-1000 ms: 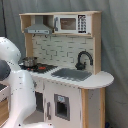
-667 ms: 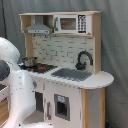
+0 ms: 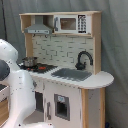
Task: Play with the kitchen
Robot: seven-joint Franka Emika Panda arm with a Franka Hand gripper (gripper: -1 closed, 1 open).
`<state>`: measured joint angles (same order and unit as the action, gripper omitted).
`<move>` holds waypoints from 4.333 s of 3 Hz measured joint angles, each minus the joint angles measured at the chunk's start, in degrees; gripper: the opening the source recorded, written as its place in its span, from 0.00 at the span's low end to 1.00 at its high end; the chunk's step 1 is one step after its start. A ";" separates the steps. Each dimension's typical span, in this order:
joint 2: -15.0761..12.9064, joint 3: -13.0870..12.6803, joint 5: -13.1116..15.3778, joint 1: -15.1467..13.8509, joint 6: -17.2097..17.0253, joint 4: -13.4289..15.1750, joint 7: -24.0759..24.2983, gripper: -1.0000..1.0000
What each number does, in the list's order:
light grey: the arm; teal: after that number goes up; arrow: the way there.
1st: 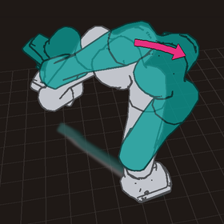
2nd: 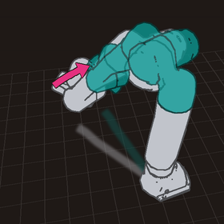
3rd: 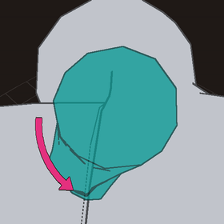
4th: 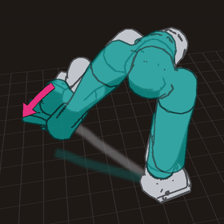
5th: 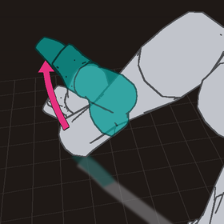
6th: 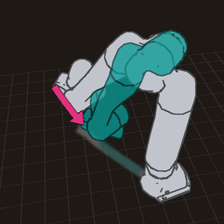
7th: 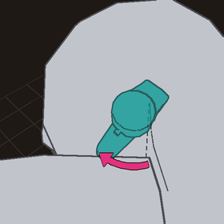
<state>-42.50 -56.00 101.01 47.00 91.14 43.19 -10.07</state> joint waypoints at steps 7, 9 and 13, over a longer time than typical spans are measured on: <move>14.04 -0.06 2.19 -9.37 -7.04 28.21 19.46 1.00; 19.37 -0.07 2.17 -12.88 -7.02 38.00 20.97 1.00; 30.48 -0.05 2.18 -16.45 -4.51 56.30 12.68 1.00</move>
<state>-12.02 -56.05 103.18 30.55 86.63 99.49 2.61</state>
